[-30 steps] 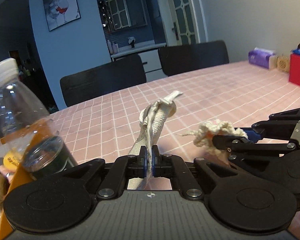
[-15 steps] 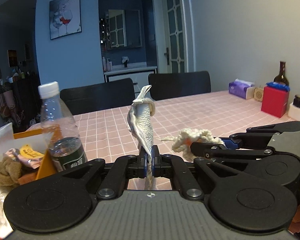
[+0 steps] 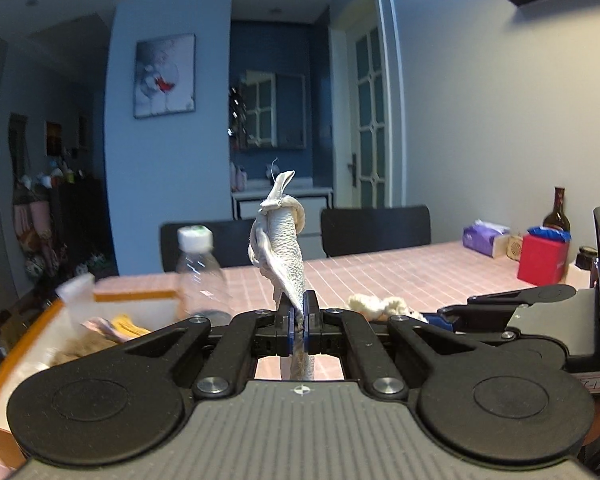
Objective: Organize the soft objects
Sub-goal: 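Lift the cloth pad and crocheted item up with both grippers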
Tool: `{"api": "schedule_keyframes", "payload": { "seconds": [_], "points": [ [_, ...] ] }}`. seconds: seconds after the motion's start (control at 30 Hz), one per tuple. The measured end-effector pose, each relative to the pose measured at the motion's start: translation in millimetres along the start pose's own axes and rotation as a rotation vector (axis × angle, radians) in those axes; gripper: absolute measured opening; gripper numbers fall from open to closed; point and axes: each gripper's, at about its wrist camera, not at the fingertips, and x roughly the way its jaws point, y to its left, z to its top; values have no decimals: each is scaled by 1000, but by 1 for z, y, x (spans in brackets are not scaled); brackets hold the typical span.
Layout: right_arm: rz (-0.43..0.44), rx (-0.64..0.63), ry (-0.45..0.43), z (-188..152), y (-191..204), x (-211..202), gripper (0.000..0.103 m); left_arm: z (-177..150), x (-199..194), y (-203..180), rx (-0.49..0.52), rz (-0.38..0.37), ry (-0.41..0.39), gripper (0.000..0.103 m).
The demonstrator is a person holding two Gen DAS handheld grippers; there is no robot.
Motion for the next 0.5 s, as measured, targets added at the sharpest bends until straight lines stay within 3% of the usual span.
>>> {"api": "schedule_keyframes", "payload": {
  "seconds": [0.27, 0.5],
  "points": [
    [138, -55, -45, 32, 42, -9, 13, 19, -27, 34, 43, 38, -27, 4],
    [217, -135, -59, 58, 81, 2, 13, 38, -37, 69, 101, 126, -72, 4]
  ]
}}
